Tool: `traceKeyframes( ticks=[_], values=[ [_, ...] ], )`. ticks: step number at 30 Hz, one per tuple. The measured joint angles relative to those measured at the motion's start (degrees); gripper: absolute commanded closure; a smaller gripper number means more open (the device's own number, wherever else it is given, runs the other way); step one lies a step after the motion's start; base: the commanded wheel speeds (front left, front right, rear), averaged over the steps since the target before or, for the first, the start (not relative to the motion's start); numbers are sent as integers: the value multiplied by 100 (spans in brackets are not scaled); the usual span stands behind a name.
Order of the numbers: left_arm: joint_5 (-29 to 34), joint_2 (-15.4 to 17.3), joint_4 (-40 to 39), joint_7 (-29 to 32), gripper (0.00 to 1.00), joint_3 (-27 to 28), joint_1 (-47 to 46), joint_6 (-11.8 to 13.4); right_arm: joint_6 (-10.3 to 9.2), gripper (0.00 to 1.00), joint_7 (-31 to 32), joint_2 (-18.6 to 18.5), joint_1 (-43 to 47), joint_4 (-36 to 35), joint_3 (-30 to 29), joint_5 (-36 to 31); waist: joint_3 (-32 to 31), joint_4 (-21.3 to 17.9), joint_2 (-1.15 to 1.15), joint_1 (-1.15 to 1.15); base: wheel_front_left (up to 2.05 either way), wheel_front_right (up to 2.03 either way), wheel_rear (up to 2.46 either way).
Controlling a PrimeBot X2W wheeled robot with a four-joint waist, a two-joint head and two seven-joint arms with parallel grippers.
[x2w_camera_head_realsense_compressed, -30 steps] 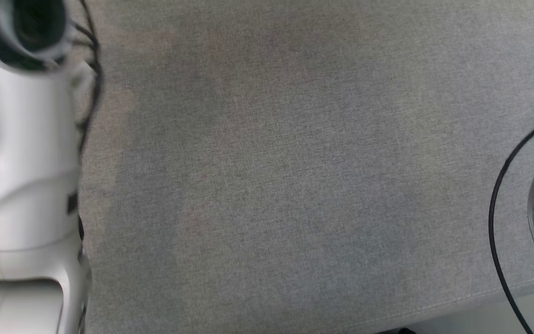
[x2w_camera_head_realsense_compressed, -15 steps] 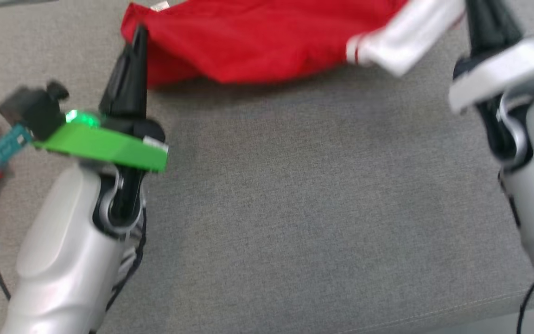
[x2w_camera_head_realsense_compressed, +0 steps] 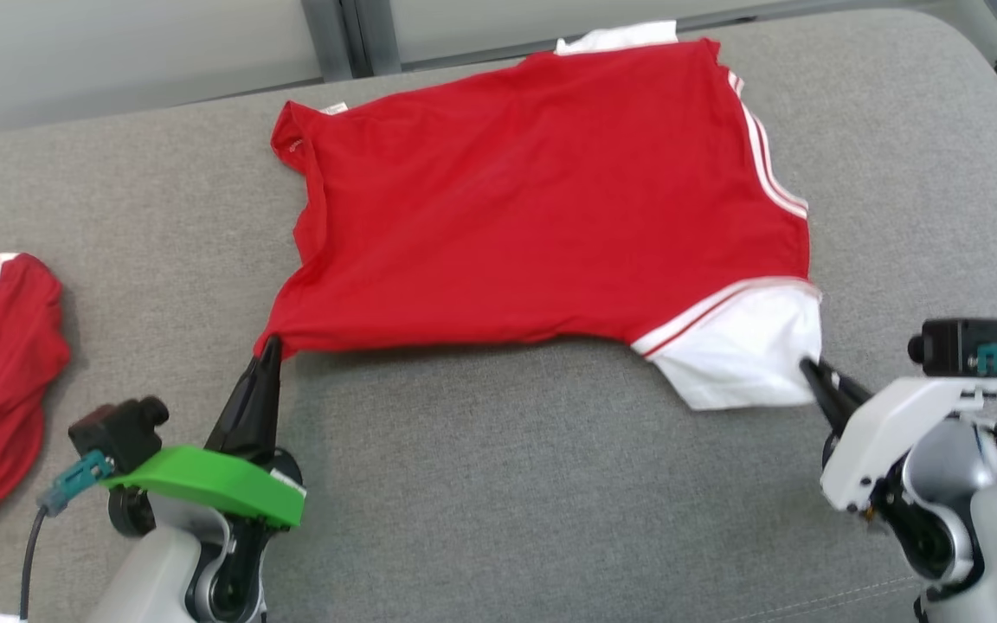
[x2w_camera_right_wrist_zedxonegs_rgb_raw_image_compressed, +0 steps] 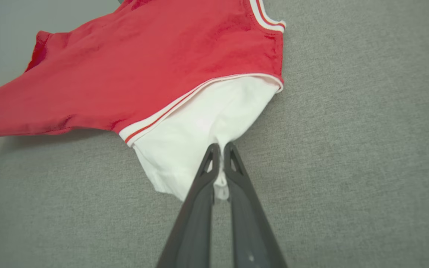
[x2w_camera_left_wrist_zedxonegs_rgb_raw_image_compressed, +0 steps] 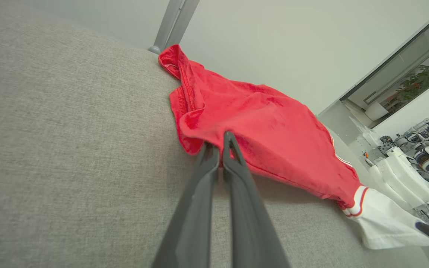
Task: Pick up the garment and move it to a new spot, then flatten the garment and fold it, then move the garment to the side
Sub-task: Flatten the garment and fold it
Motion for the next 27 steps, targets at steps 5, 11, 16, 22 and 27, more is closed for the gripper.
traceKeyframes(
  ticks=[5, 11, 16, 22, 27],
  values=[
    [-82, -80, 253, 0, 100, 189, 355, 0, 0, 100, 680, 294, 658, -504, -310, -129, -204, 76, 0, 0, 0, 0, 0],
    [-291, -77, 412, 2, 100, -103, 688, 0, 0, 100, 1517, 452, 1254, -954, -569, -288, -360, 188, 0, 0, 0, 0, 0],
    [-393, 87, 590, 44, 100, -282, 860, 0, 0, 100, 2135, 561, 1652, -1343, -660, -248, -430, 269, 0, 0, 0, 0, 0],
    [-602, 267, 603, 314, 100, -558, 1146, 0, 0, 100, 2729, 601, 2069, -1760, -814, -191, -443, 310, 0, 0, 0, 0, 0],
    [-756, 407, 407, 611, 100, -750, 1294, -7, 0, 100, 2769, 633, 2107, -1927, -1011, -283, -398, 322, 0, 0, 0, 0, 0]
  ],
)
